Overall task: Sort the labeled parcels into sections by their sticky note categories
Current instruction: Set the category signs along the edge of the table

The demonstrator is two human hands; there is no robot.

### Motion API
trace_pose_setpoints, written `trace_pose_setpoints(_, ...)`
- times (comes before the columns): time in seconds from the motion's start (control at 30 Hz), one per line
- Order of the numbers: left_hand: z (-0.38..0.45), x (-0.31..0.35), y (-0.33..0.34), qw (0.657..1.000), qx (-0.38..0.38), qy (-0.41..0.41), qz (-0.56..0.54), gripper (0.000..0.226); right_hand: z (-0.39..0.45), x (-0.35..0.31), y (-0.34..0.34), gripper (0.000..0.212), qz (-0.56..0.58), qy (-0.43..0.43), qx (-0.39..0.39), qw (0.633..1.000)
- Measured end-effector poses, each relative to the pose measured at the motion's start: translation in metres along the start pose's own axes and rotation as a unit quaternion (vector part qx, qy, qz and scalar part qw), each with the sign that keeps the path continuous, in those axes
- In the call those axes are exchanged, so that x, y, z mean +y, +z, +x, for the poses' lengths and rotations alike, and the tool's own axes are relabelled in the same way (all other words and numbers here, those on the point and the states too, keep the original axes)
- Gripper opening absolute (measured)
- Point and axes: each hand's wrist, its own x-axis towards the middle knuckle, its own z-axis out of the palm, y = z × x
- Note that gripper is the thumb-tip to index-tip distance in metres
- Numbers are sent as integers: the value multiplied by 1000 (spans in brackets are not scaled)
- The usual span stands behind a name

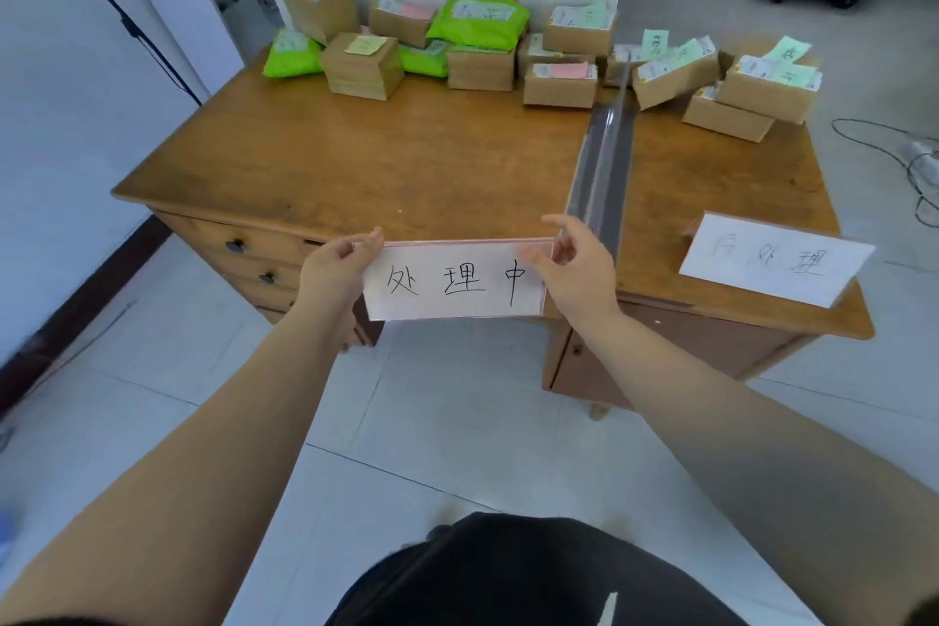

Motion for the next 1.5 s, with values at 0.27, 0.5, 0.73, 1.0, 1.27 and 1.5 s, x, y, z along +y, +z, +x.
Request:
trace_pose_setpoints(0.27, 89, 18, -40, 995, -48, 18, 88, 20, 44, -17, 75, 18, -80, 10, 17, 997)
trace_pose_setpoints(0.5, 163, 16, -13, 989, -115, -8, 96, 19, 99, 2, 85, 21, -116, 44, 29, 992)
trace_pose_setpoints(0.73, 221, 13, 26, 982, -121, -13, 141, 23, 154, 23, 91, 16, -154, 80, 14, 985)
trace_pose_setpoints(1.0, 257, -5, 35, 963, -118, -5, 241, 29, 184, 31, 99, 31, -364, 30, -97, 926)
trace_pose_setpoints(1.27, 267, -7, 27, 839, -148, 173, 493, 61, 208, 6, 152, 52, -502, -75, -260, 821)
trace_pose_setpoints(1.5, 269, 11, 39, 777, -229, 262, 525, 36, 213, -4, 161, 37, -491, -3, -268, 829)
